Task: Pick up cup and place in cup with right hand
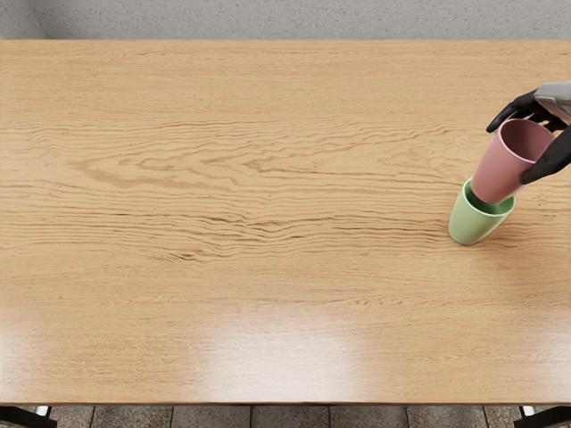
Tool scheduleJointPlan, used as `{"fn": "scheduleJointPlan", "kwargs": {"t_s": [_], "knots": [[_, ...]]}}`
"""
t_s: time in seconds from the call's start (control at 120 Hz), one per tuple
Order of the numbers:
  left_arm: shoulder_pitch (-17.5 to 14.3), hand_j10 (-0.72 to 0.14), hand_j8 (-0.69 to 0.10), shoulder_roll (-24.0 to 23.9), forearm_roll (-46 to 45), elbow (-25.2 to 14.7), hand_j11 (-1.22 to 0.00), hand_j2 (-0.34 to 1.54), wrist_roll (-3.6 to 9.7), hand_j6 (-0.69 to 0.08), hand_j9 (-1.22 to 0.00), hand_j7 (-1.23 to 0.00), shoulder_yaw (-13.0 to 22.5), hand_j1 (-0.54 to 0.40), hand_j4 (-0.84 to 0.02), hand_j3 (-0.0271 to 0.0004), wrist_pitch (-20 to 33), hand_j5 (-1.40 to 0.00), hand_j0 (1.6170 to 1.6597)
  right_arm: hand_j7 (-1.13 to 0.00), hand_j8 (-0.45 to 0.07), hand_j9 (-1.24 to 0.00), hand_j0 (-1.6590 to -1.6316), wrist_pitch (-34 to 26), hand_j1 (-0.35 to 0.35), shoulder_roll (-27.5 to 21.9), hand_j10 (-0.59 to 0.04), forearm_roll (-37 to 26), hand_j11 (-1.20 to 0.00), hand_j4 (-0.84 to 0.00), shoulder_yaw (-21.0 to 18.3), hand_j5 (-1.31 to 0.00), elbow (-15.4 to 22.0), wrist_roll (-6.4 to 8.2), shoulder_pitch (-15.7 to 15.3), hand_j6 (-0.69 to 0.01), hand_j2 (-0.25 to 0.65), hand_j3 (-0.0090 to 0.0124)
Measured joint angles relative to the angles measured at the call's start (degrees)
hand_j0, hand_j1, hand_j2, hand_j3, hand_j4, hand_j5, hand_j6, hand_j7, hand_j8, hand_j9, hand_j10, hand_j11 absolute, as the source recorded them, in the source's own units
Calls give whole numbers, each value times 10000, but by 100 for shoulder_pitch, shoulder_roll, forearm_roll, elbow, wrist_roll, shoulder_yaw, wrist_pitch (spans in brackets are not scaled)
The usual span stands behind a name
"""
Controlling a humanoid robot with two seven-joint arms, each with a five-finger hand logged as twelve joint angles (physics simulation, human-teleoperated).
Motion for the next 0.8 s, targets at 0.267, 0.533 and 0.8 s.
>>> {"fn": "scheduleJointPlan", "kwargs": {"t_s": [0.267, 0.533, 0.8], "knots": [[0, -1, -2, 0, 0, 0, -2, 2, -4, -2, -2, -2, 0, 3489, -2, -2, 0, -3, 16581, -5090, -2917, -5340, -16542, -11, 85, 13, -3575, -18, -5227, -3834, 6, -5226, -48, 0, 1, -3306, -1146, 0], [0, -1, -2, 0, 0, 0, -3, 3, -1, -2, -2, -3, 0, 3489, -2, -2, 1, -3, 16581, -3446, -2440, -3522, -16570, -16, -645, 62, -2606, -46, -3488, -2680, 4, -3495, -64, 0, 2, -2557, -593, 0], [0, -1, -2, 0, 0, 0, -3, 3, -1, -2, -3, -3, 0, 3489, -2, -2, 2, -3, 16581, -2976, -2302, -3003, -16577, -17, -865, 73, -2332, -51, -2991, -2359, 7, -3000, -58, 0, 3, -2346, -444, 0]]}}
